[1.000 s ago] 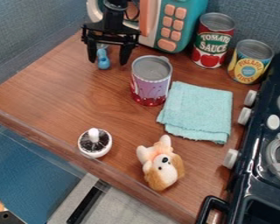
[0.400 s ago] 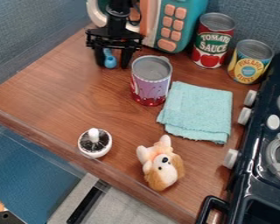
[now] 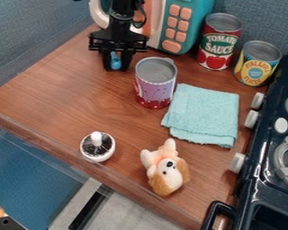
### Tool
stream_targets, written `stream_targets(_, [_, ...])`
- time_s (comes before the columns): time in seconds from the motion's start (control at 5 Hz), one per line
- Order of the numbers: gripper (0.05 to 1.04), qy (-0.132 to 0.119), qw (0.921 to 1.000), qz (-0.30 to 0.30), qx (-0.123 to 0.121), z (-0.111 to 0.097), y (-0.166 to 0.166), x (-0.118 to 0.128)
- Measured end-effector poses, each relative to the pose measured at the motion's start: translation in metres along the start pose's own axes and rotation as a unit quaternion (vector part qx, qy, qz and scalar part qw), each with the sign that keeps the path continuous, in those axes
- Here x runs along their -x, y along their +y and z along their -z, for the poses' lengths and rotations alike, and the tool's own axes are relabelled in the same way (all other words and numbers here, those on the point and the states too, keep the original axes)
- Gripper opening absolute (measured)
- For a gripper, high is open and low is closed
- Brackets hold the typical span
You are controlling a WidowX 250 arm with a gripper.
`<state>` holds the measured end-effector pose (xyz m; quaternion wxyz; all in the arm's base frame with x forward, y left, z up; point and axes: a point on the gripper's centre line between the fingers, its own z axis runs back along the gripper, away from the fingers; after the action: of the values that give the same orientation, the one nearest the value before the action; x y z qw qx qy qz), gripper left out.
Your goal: Moved a blue spoon from the top left of the table to the bottom left of the table
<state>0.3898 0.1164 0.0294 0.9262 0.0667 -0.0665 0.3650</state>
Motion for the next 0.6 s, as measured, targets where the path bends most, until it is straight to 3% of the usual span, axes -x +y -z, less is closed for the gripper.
stream_targets(0.2, [0.432,-0.005,0.9999,-0.012,-0.003,-0.005,0.006,0.002])
stream_targets(0.6, [0.432,-0.045,0.9960,-0.077,0.005,-0.048,0.031,0.007])
